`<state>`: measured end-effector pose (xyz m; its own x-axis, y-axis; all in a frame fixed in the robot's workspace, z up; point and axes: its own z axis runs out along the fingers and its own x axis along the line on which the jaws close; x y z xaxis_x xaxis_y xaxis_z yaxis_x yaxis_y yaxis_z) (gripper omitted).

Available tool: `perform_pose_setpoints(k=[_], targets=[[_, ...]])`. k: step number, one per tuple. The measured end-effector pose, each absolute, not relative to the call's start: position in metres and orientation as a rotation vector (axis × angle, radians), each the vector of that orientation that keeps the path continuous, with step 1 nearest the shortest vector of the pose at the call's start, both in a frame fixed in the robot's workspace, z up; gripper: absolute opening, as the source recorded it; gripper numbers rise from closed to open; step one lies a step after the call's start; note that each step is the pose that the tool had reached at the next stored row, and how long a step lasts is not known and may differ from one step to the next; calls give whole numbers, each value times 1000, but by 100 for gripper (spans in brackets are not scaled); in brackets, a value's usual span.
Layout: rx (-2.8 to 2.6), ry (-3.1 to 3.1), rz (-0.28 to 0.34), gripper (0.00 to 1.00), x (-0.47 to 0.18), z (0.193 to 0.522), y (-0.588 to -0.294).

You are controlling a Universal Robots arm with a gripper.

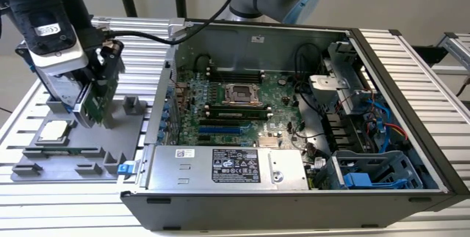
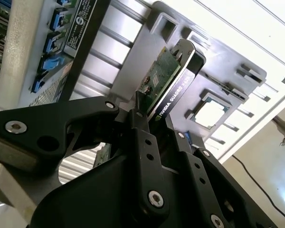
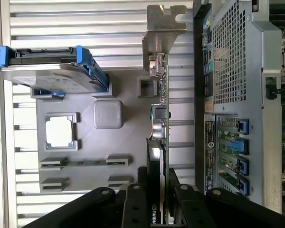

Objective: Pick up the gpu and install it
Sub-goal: 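Pick up the gpu and move the gpu toward the slot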

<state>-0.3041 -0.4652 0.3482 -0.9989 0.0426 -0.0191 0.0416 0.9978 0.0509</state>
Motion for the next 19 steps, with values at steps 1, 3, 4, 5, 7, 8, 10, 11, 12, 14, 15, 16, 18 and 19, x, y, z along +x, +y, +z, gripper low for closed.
perform_pose_setpoints(k=[1, 3, 4, 5, 7, 8, 10, 11, 12, 14, 15, 16, 18, 19], targets=[[66, 3120, 79, 0, -304, 350, -465], [66, 3120, 79, 0, -304, 353, -465], [66, 3120, 79, 0, -304, 355, -465], [66, 3120, 79, 0, -304, 357, -465], [66, 3120, 79, 0, -304, 360, -465], [66, 3120, 79, 0, -304, 362, -465], [66, 3120, 79, 0, -304, 365, -465], [66, 3120, 79, 0, -304, 366, -465], [66, 3120, 79, 0, -304, 368, -465], [66, 3120, 79, 0, -304, 371, -465], [66, 3120, 79, 0, -304, 372, -465], [66, 3120, 79, 0, -304, 374, -465], [66, 3120, 79, 0, -304, 377, -465], [66, 3120, 79, 0, -304, 378, -465]])
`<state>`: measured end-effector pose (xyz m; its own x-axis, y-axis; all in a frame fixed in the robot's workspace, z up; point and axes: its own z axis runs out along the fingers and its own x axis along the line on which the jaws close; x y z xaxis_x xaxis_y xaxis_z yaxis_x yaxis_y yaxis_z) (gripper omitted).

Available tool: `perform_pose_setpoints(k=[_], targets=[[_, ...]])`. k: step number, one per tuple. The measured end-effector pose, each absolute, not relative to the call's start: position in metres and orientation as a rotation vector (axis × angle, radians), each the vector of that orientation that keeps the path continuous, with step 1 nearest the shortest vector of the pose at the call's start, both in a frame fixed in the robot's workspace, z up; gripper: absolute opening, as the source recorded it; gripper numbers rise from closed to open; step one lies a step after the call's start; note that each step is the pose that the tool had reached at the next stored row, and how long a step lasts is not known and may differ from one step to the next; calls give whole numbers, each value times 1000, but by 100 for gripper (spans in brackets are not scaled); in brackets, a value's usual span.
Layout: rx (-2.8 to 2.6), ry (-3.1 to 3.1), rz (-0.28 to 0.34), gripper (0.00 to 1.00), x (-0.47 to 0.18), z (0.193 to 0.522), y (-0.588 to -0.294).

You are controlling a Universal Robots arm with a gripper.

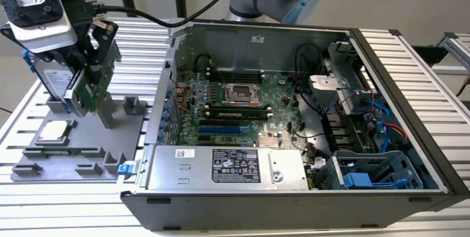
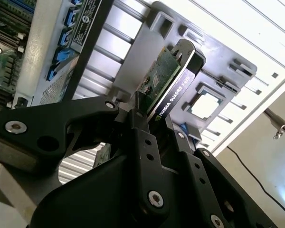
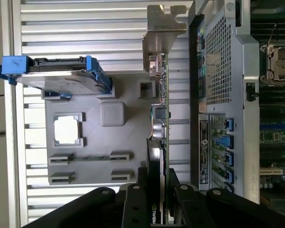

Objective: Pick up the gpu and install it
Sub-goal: 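Pick up the gpu and move the gpu toward the slot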

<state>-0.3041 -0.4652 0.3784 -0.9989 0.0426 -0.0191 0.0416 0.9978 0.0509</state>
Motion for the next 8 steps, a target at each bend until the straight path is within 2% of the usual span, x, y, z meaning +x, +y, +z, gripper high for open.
perform_pose_setpoints(k=[8], targets=[[66, 3120, 79, 0, -304, 391, -465]])
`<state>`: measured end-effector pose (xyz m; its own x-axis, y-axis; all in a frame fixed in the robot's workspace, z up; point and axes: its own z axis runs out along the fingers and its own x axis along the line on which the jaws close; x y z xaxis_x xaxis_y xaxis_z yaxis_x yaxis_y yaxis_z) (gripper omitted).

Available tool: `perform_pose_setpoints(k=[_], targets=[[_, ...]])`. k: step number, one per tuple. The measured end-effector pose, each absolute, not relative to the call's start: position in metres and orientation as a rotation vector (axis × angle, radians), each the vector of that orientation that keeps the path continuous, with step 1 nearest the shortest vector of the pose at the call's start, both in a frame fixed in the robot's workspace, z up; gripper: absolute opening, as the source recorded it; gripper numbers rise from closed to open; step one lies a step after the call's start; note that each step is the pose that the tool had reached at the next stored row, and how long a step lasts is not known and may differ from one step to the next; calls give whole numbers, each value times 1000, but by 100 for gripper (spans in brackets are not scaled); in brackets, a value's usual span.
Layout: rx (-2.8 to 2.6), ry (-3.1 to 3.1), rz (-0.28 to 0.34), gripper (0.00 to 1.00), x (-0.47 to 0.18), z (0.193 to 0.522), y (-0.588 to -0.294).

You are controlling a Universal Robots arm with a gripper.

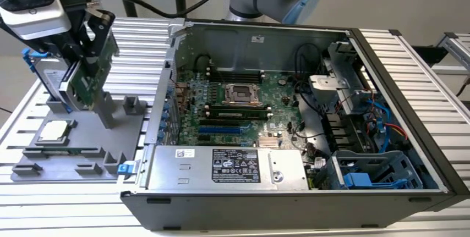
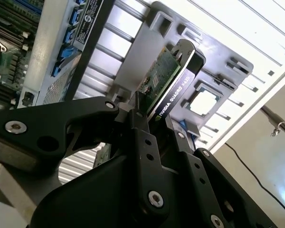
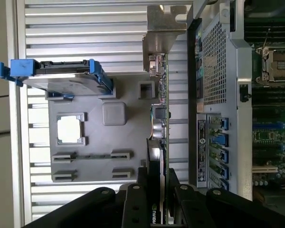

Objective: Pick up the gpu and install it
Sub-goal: 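Pick up the gpu and move the gpu toward the slot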

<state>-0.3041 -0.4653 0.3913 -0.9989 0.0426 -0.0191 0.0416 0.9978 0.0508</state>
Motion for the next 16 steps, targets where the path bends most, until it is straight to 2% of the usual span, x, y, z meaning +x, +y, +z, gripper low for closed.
perform_pose_setpoints(k=[16], targets=[[66, 3120, 79, 0, -304, 406, -465]])
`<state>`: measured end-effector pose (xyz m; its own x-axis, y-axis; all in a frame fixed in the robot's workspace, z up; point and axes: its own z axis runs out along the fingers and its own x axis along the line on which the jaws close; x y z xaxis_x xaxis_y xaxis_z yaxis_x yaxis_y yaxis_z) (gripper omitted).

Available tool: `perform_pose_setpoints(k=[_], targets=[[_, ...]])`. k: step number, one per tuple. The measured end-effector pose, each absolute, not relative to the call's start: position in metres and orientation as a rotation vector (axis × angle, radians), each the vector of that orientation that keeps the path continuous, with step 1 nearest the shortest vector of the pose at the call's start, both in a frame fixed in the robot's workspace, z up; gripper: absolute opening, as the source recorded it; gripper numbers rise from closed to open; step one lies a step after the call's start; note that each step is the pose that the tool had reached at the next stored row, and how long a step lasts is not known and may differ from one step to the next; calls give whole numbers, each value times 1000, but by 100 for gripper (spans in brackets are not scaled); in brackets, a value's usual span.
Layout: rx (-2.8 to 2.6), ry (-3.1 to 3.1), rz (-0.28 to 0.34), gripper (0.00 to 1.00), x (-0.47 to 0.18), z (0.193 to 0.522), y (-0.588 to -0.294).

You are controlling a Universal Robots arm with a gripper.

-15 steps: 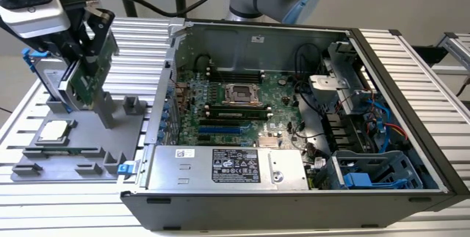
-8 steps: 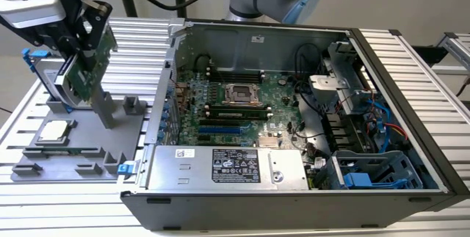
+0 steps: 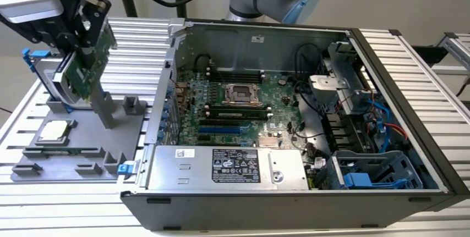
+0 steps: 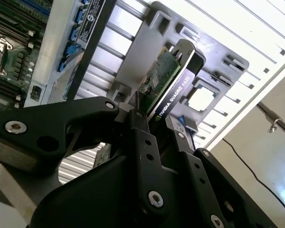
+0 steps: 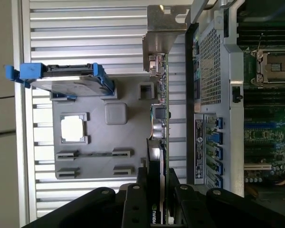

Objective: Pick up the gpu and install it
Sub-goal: 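Pick up the gpu and move the gpu toward the slot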

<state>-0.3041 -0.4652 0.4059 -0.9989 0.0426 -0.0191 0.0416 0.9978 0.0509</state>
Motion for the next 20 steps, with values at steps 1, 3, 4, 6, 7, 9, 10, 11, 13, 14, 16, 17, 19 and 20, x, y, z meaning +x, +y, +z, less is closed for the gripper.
perform_pose_setpoints(k=[1, 3, 4, 6, 7, 9, 10, 11, 13, 14, 16, 17, 19, 20], targets=[[66, 3120, 79, 0, -304, 406, -465], [65, 3120, 79, 0, -304, 406, -465], [65, 3120, 79, 0, -303, 407, -465], [66, 3120, 79, 0, -301, 406, -465], [66, 3120, 79, 0, -299, 406, -465], [66, 3120, 79, 0, -296, 406, -465], [66, 3120, 79, 0, -295, 406, -465], [66, 3120, 79, 0, -294, 406, -465], [66, 3120, 79, 0, -291, 406, -465], [66, 3120, 79, 0, -290, 406, -465], [66, 3120, 79, 0, -287, 406, -465], [66, 3120, 79, 0, -286, 406, -465], [66, 3120, 79, 0, -284, 406, -465], [66, 3120, 79, 0, -283, 406, -465]])
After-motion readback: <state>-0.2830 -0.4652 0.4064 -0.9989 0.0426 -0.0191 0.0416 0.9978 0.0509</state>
